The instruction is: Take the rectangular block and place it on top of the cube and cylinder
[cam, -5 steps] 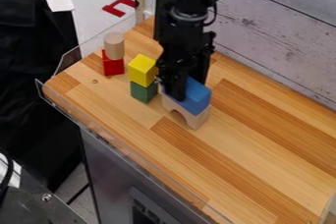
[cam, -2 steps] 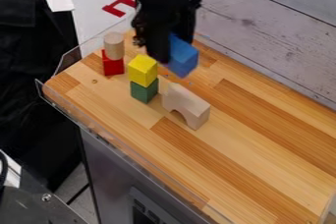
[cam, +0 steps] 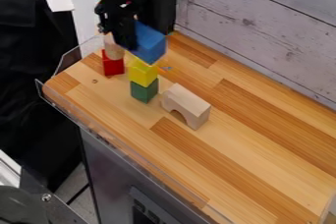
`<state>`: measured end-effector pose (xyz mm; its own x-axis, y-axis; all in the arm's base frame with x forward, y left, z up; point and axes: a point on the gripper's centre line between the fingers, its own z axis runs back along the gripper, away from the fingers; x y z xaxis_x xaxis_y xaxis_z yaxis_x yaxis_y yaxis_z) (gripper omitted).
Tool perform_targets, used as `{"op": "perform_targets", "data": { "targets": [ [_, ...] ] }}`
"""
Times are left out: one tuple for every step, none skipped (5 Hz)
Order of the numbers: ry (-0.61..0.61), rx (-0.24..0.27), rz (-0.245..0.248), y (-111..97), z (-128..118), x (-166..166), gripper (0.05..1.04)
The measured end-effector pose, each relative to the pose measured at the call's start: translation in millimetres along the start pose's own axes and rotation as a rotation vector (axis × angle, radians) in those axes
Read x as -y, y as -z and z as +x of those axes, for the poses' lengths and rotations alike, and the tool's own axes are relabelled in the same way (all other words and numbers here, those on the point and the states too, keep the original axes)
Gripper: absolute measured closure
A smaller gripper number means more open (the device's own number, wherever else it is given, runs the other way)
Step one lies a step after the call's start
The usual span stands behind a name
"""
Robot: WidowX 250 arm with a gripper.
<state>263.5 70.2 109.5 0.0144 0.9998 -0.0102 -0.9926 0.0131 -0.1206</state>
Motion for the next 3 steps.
{"op": "perform_targets", "data": {
  "targets": [
    [0.018, 0.004, 0.029, 3, 12, 3, 0.516],
    [0.041, 0.017, 0.047, 5, 21, 7, 0.516],
    [0.049, 0.016, 0.060, 10, 24, 10, 0.516]
  ]
}}
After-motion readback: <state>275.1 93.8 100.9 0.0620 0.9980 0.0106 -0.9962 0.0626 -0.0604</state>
